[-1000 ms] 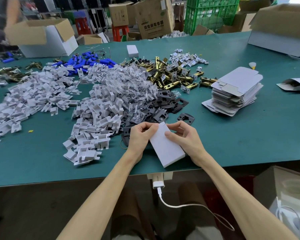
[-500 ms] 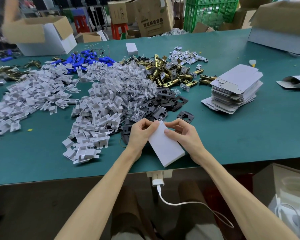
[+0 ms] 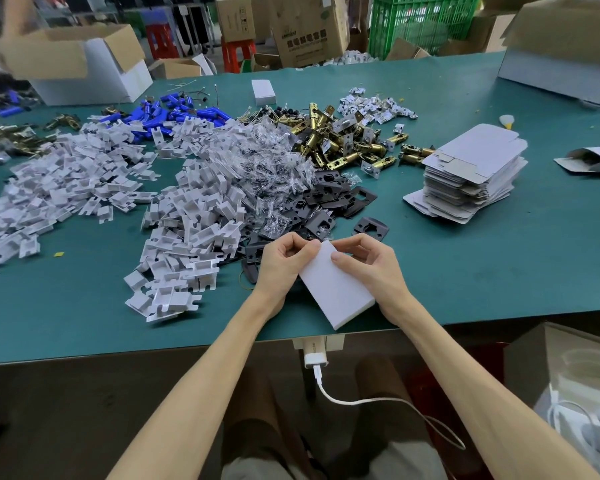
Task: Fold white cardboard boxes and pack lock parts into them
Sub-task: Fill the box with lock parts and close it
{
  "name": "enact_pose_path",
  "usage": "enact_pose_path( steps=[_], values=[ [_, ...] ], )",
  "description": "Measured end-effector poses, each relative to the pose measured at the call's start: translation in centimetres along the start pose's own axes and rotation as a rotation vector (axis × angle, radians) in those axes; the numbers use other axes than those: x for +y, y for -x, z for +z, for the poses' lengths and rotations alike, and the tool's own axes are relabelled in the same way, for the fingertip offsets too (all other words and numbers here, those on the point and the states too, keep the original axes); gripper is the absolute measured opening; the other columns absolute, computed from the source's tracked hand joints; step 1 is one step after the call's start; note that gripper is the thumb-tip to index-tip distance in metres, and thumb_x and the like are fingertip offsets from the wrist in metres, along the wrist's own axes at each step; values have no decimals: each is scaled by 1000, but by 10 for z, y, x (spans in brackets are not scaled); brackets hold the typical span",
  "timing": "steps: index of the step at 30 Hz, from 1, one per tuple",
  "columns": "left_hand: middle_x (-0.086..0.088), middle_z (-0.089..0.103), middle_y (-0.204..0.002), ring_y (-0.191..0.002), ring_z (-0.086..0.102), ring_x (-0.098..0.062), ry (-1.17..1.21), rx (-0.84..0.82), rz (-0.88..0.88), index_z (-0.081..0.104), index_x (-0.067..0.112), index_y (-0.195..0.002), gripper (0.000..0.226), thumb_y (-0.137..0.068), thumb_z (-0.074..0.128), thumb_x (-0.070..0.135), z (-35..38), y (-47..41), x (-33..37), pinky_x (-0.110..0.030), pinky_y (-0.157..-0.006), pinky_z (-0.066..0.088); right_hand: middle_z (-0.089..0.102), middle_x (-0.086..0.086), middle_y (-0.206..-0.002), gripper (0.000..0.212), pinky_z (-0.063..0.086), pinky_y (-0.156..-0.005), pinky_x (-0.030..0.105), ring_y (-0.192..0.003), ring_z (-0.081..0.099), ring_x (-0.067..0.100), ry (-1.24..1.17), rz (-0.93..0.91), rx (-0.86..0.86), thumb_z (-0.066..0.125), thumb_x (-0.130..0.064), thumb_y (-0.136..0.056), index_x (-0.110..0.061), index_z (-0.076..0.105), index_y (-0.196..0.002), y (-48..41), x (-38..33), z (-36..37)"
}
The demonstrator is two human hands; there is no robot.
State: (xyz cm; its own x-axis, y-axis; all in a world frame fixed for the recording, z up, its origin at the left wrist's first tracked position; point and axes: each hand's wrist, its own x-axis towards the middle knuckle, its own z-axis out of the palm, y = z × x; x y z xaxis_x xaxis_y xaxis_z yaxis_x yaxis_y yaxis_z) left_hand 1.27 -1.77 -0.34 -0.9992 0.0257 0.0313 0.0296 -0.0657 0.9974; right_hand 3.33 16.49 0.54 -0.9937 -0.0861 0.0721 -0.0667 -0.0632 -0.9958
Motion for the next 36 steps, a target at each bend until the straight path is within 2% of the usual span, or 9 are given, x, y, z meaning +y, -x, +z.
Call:
enact_pose_path(
  steps=[3,6,9,12,18,25,30,36],
  values=[
    [-3,65,-78,-73,52,-13,-19,-17,24,68,10,-81,19,-98,72,17,1,1,-2,-23,-65,41,77,2,-105,20,57,-73,28,-92,72,15,-16,-8,53,78,-11,-89,-10,72,-109,-1,1,-1],
    [0,76,-91,-81,62,-10,4,-71,19,77,10,-101,8,-99,70,14,2,3,-1,-21,-72,49,77,0,-109,31,58,-72,29,-91,73,15,-66,4,86,75,-13,-92,-19,70,-122,-2,2,-2],
    [-10,78,-105,-91,67,-13,23,-108,11,77,7,-116,19,-100,68,11,1,5,1,-25,-78,54,77,-2,-109,30,57,-68,28,-88,72,15,-60,4,97,73,-13,-93,-21,73,-122,-3,5,-4],
    [-15,77,-114,-96,66,-15,30,-125,0,76,4,-121,24,-100,66,10,1,5,2,-28,-85,54,77,1,-108,24,57,-68,28,-88,72,16,-72,0,105,72,-11,-94,-16,74,-117,-4,7,-4],
    [-14,77,-113,-95,66,-16,25,-130,-19,77,7,-120,23,-101,66,12,2,5,2,-34,-89,53,76,3,-108,18,58,-67,31,-86,71,17,-53,-1,111,72,-14,-94,-17,74,-112,-5,10,-6],
    [-8,77,-106,-91,67,-13,-18,-132,-7,77,7,-120,23,-102,64,13,4,5,2,-27,-82,56,75,3,-106,20,56,-64,30,-85,71,18,-13,6,104,73,-20,-92,-19,73,-112,-6,9,-6],
    [-18,76,-110,-91,66,-15,-29,-105,-2,76,6,-120,22,-102,64,13,5,7,4,-32,-84,56,74,3,-111,19,58,-71,36,-92,71,23,19,17,101,72,-20,-95,-21,72,-114,-6,7,-6],
    [-15,77,-108,-90,66,-14,-42,-90,22,79,11,-115,19,-102,65,14,5,7,1,-35,-83,53,74,1,-110,21,56,-69,31,-95,71,24,49,15,121,73,-22,-94,-22,72,-114,-4,6,-5]
  ],
)
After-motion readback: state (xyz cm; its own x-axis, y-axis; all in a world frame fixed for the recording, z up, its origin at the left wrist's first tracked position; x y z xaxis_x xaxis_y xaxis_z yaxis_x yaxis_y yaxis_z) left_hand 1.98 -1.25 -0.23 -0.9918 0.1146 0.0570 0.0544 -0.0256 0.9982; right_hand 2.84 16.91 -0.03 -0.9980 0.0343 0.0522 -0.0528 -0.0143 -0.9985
